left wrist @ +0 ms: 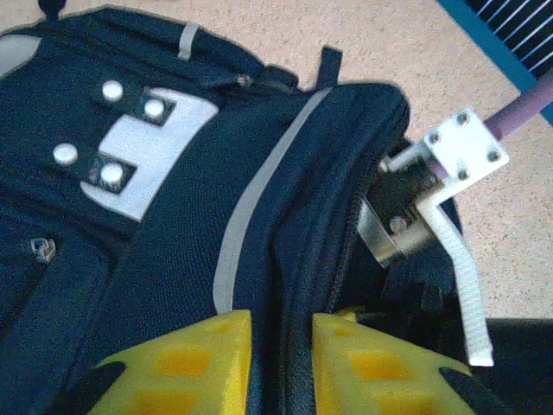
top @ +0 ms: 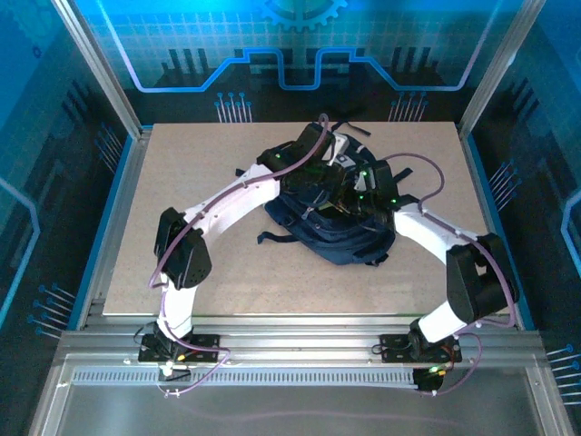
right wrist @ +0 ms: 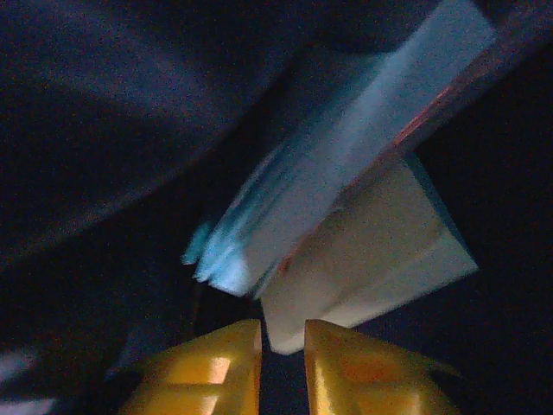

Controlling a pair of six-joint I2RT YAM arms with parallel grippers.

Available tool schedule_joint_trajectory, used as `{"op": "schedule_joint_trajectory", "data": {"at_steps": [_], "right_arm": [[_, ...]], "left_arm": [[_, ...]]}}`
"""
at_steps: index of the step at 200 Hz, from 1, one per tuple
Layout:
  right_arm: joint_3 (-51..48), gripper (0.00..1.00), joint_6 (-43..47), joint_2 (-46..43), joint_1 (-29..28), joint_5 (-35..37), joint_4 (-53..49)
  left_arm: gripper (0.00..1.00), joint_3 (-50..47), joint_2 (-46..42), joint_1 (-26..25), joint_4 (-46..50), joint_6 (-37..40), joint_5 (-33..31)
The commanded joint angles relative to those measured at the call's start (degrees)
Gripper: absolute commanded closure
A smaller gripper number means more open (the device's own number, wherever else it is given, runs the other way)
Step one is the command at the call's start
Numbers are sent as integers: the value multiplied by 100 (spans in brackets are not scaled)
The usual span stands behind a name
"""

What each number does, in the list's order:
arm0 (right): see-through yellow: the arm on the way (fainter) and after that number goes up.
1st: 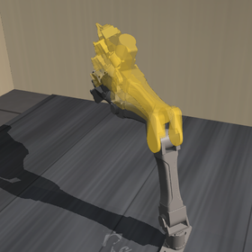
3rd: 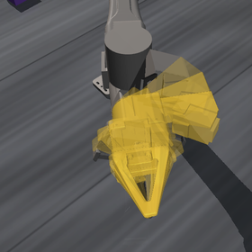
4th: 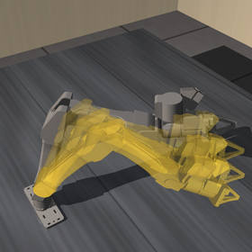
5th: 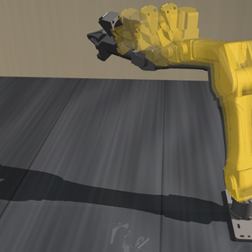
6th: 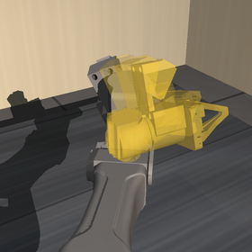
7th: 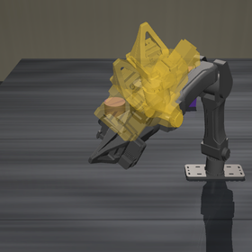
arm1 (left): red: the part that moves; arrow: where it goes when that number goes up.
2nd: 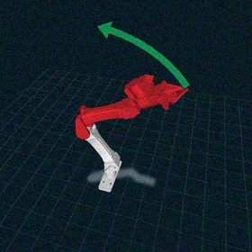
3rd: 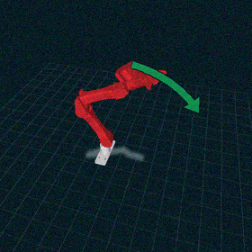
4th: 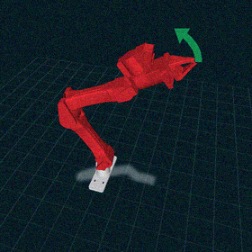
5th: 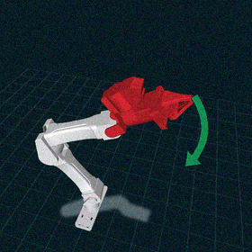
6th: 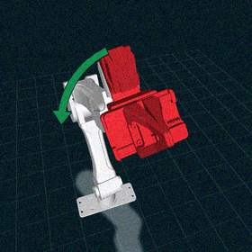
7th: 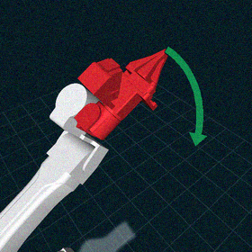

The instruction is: Pack books, pencil case, and school supplies into a backpack

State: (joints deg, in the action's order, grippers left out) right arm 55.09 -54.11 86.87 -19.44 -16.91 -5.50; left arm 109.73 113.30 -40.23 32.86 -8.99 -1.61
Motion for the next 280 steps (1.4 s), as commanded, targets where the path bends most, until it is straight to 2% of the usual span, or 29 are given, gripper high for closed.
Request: {"op": "schedule_joint_trajectory", "data": {"at_steps": [1,20,36,53,86,131,160,189,253,280], "right_arm": [[76,64,619,-823,72,386,-983],[105,52,847,-1353,33,845,-1826],[76,44,827,-1707,-59,1021,-2180],[100,38,656,-1921,-261,1204,-2440],[433,31,254,-1749,-1135,2053,-2870],[1306,30,-503,-565,-2474,3427,-3431],[1606,35,-1099,-50,-2914,4218,-3484],[1733,43,-1527,398,-2982,4442,-3561],[2358,45,-2054,1444,-3091,4871,-3483],[2655,49,-2430,1819,-3110,5320,-3915]], "left_arm": [[48,-154,-641,130,-569,-196,62],[32,-494,-854,323,-641,-499,151],[29,-956,-1129,501,-751,-842,281],[27,-1845,-1593,723,-1274,-1205,366],[27,-3265,-2196,1328,-2013,-1873,504],[26,-4243,-2268,1736,-2455,-2314,566],[24,-4578,-2100,1785,-2749,-2616,573],[22,-4875,-1955,1802,-3153,-2821,510],[23,-5177,-1309,1899,-3872,-3246,374],[24,-5430,-1201,1897,-4308,-3500,438]]}}
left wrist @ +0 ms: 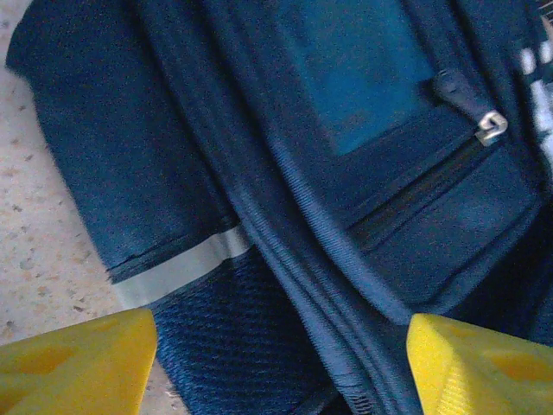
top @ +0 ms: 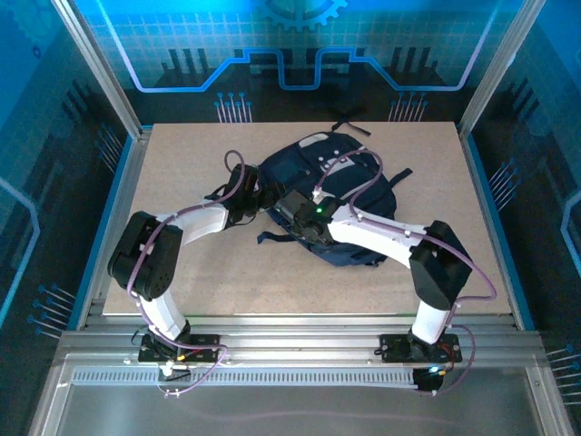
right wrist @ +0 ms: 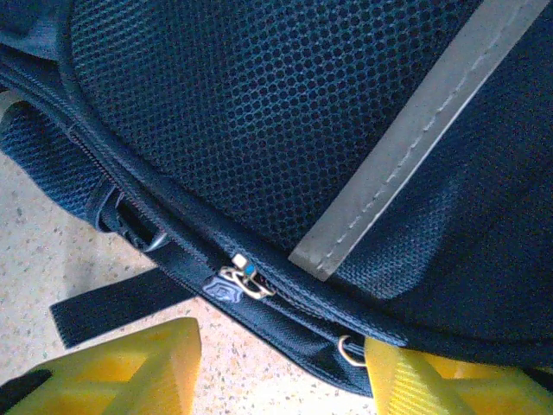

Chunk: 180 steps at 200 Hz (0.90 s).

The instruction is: Pack books, pencil case, and school supplies into a backpack

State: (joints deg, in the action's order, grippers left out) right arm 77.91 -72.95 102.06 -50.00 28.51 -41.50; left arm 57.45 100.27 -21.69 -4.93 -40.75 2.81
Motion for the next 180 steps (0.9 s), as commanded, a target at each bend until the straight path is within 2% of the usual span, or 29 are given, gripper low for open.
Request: {"op": "schedule_joint_trajectory", "data": {"at_steps": [1,37,68,84,115,155,180], "right_arm": [[373,49,-546,300,-54,778,-315],[753,56,-792,707,-28,988,-754],[883,58,-931,702,-53,1222,-1012],[824,54,-657,551,-53,1024,-677],[1001,47,-770,403,-191,544,-526],[1378,44,-1030,848,-158,683,-692],[1737,45,-1292,1387,-40,921,-1359]], "left_arm": [[24,-205,109,43,-537,-330,3],[25,-160,192,53,-413,-314,5],[25,1,298,52,-281,-337,88],[25,29,335,53,-267,-363,88],[25,71,336,104,-224,-329,79],[28,146,516,244,-370,-281,259],[28,152,621,240,-608,-246,274]]}}
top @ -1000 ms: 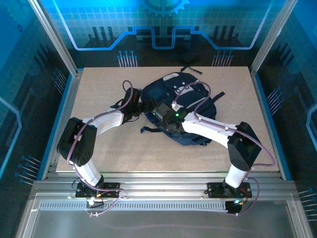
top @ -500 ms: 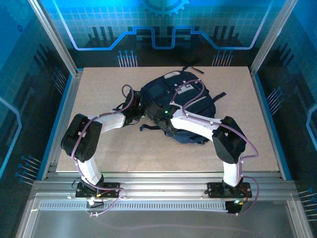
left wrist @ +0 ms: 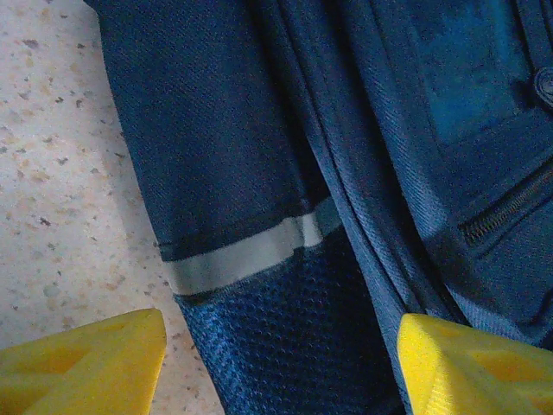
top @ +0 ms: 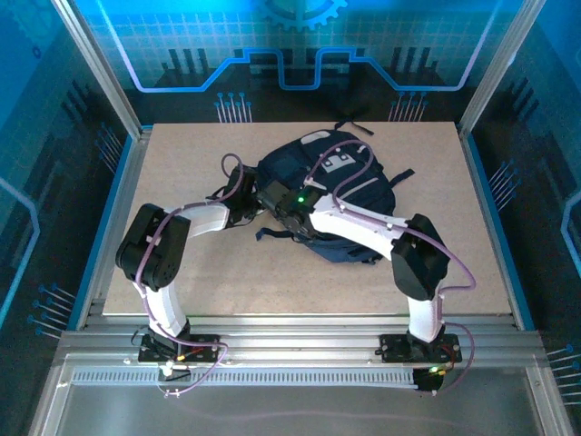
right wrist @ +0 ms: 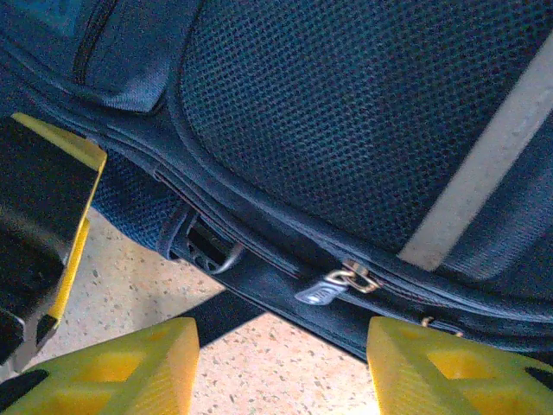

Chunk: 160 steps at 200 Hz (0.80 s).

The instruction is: Pack books, pencil case, and school supplies into a backpack

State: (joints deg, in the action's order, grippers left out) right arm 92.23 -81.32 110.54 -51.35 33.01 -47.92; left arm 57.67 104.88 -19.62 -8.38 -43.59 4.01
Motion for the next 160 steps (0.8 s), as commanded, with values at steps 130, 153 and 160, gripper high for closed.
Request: {"op": "schedule_joint_trajectory", "data": {"at_steps": [130,153,160], "right_arm": [[-429,95,-207,512,465,425,-524],[-824,100,232,151,578,162,56],[-984,100,494,5,644,-82,370]], "left_arm": [[38,755,973,63,-438,-470,490],[29,739,867,64,-474,-592,642],[26,683,798,65,-494,-662,724]]}}
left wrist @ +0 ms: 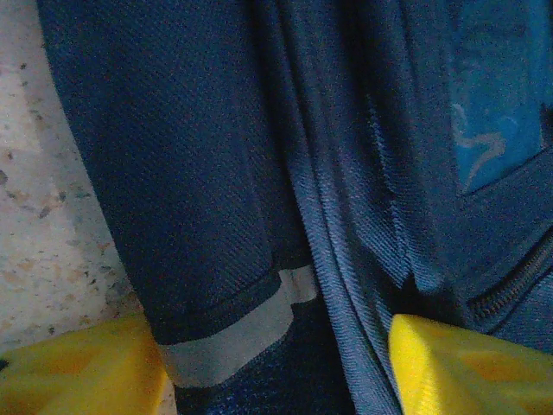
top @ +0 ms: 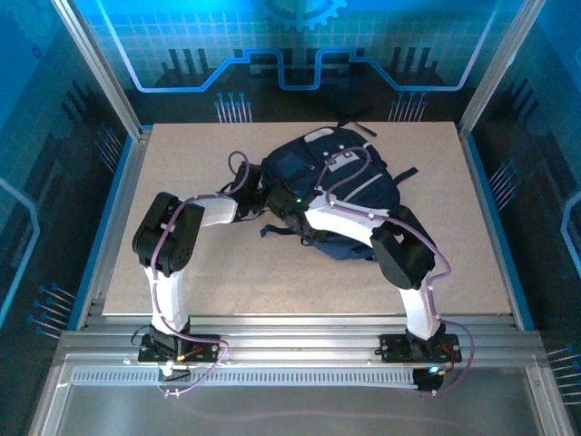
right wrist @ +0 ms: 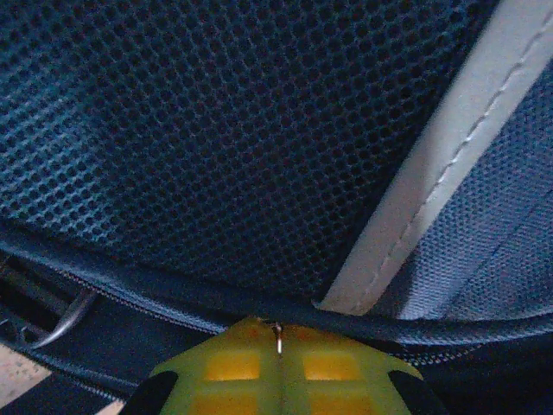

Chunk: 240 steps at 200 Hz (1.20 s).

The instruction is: Pack books, pencil case, and school supplies into a backpack

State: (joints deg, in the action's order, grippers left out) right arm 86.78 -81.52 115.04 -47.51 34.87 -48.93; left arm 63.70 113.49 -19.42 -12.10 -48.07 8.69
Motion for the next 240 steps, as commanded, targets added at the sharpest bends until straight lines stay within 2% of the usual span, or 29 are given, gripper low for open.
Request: {"op": "schedule_joint_trajectory", "data": {"at_steps": [1,28,41,48,88,107,133,151,161,172,199,217,240], "right_arm": [[-463,100,540,-468,268,-300,515],[-1039,100,1400,-1027,539,-1528,1666],[-1249,100,1779,-1287,619,-2008,2080],[-1358,100,1957,-1418,650,-2232,2283],[-1709,100,2362,-1891,933,-3274,2732],[-1698,100,2529,-1958,972,-3441,2652],[-1779,100,2573,-2014,1013,-3610,2668],[-1879,100,2557,-2053,1034,-3769,2765],[-1883,100,2598,-2050,1033,-3835,2745],[-1856,100,2704,-2037,1047,-3905,2640],[-1814,100,3102,-2042,1102,-3968,2151],[-1840,100,3472,-2063,1213,-3837,1675],[-2015,100,3872,-2261,1298,-3211,1278]], "left_arm": [[26,72,-68,45,-129,-235,274],[17,-470,-649,-19,-313,-622,473],[4,-753,-913,-58,-430,-837,508],[3,-860,-1031,-90,-505,-976,544],[11,-1248,-1170,-442,-1268,-1679,534],[15,-1211,-988,-696,-1651,-1948,401],[18,-782,-513,-896,-1632,-1959,292],[27,-644,-248,-919,-1677,-1888,87],[36,-578,-124,-902,-1712,-1813,36],[57,-515,-58,-897,-1742,-1695,4],[100,-474,-103,-815,-1794,-1551,-29],[100,-426,-182,-744,-1642,-1477,-29],[100,-453,-278,-673,-1595,-1427,-24]]}}
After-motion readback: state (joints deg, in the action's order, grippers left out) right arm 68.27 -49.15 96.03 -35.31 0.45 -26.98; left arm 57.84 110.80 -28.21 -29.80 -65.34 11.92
